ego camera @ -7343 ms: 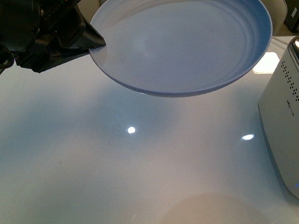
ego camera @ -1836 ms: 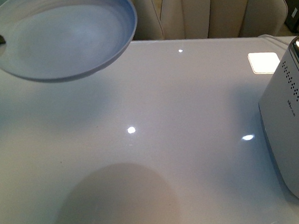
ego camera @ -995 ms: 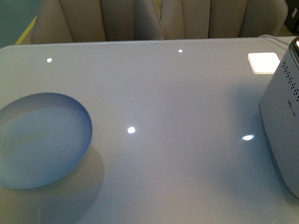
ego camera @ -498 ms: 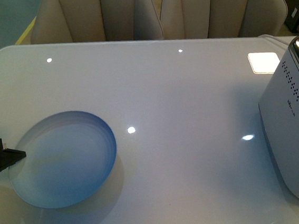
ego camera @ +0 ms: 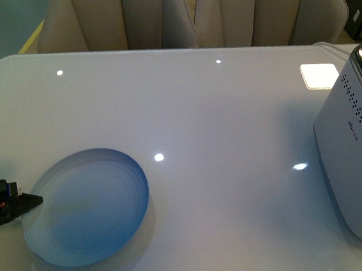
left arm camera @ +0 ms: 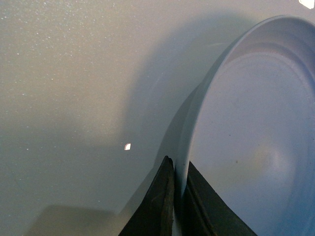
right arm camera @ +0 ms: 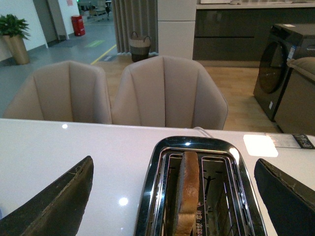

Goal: Left arm holds plate, right arm toasts bread

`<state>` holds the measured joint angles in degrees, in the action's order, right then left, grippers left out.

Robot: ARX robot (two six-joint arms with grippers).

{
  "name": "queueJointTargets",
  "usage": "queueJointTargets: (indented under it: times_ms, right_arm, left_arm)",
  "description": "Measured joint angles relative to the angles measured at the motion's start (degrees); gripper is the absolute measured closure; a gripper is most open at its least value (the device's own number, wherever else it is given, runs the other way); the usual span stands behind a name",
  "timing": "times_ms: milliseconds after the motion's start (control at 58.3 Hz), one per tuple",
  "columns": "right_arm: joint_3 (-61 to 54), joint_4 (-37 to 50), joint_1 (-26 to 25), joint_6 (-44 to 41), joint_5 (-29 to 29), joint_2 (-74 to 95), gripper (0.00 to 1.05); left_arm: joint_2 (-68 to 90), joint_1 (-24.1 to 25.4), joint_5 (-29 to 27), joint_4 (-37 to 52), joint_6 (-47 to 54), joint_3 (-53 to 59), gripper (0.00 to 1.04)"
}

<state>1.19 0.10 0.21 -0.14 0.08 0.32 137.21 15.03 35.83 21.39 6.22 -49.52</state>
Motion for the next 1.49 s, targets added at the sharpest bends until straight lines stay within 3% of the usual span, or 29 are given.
queueJointTargets:
  times_ms: [120, 703, 841, 1047, 1338, 1441, 1493]
  right_arm:
    - [0.0, 0.0, 0.0, 0.0, 0.0, 0.0, 0.09]
    - [0.0, 0.0, 0.0, 0.0, 0.0, 0.0, 0.09]
    - [0.0, 0.0, 0.0, 0.0, 0.0, 0.0, 0.09]
    - [0.0, 0.0, 0.0, 0.0, 0.0, 0.0, 0.09]
    - [0.0, 0.0, 0.0, 0.0, 0.0, 0.0, 0.09]
    - [0.0, 0.0, 0.0, 0.0, 0.0, 0.0, 0.09]
    - [0.0, 0.0, 0.0, 0.0, 0.04, 0.0, 0.09]
  left_arm:
    - [0.04, -0.22, 0.02, 0.04, -0.04, -0.07, 1.0]
    - [-4.96, 0.37, -0.24, 0.59, 0.35, 0.68, 0.06]
    - [-12.13, 1.33, -0.83, 1.44, 0.35, 2.43, 0.07]
    - [-26.27, 0.68, -7.15, 4.17, -2.4, 4.61, 0.07]
    - [-41.18, -8.44, -15.04, 3.82, -6.51, 4.2, 0.07]
    - [-43.32, -10.69, -15.45, 4.02, -7.32, 3.69, 0.07]
    - [-42.95, -11.63, -22.84, 13.4, -7.08, 5.99, 0.14]
